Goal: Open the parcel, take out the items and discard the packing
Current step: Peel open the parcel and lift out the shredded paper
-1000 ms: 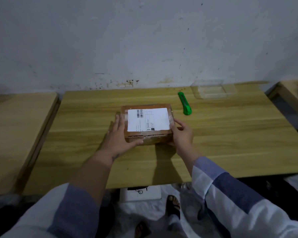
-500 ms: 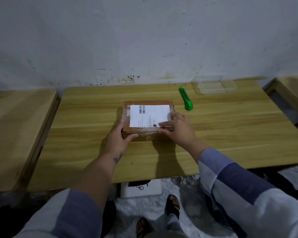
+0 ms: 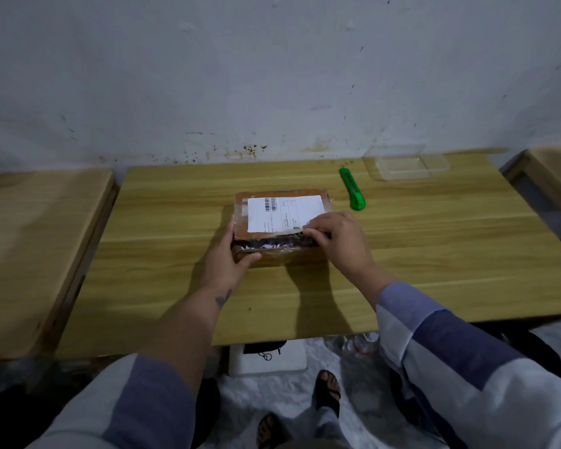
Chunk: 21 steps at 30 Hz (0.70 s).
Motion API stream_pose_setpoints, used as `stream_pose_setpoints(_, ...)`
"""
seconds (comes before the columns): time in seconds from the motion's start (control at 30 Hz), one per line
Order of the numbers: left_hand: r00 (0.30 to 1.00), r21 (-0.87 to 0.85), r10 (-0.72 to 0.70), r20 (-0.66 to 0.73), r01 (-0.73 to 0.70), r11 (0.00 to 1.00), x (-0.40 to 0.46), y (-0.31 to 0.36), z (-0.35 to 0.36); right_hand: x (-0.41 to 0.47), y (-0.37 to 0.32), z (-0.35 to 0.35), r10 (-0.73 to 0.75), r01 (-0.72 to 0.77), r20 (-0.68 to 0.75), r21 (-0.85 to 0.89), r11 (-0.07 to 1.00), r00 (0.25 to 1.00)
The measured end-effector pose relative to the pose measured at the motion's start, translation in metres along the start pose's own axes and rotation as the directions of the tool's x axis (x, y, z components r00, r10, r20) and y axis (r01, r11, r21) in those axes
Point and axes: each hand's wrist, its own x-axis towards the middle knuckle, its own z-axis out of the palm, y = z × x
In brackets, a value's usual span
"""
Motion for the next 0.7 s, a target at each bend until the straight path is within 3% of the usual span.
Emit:
stream_pose_setpoints(0.1, 0.998, -0.008, 0.056, -0.033, -0.056, 0.998, -0.005, 0.005, -0.001, 0.003, -0.005, -0.004, 0.057, -0.050, -0.097, 0.072, 0.996, 0.994)
stream_pose_setpoints(0.2, 0.990, 0.008, 0.103, -0.101, -0.103, 0.995, -0.007, 0.020, -0.002, 0.002, -0.009, -0.007, 0.143, -0.128, -0.088, 0.156, 0.979, 0.986)
stream_pose_setpoints(0.37, 0.965, -0.112, 0.023, -0.260, -0.054, 0.992, 0.004, 0.043, -0.003, 0.004, -0.015, -0.013, 0.200, -0.157, -0.128, 0.285, 0.946, 0.971)
stream_pose_setpoints(0.53, 0.976, -0.076, 0.028, -0.217, -0.046, 0.996, 0.013, 0.058, -0.006, 0.015, -0.012, -0.017, 0.385, -0.236, -0.140, 0.590, 0.773, 0.912)
stream_pose_setpoints(0.6, 0.980, -0.063, 0.059, -0.190, -0.072, 0.995, 0.022, 0.061, -0.009, 0.027, -0.013, -0.019, 0.375, -0.222, -0.142, 0.599, 0.770, 0.916)
stream_pose_setpoints(0.7, 0.978, -0.010, 0.117, -0.173, -0.121, 0.993, 0.040, 0.065, -0.014, 0.052, -0.007, -0.019, 0.276, -0.176, -0.140, 0.490, 0.854, 0.951)
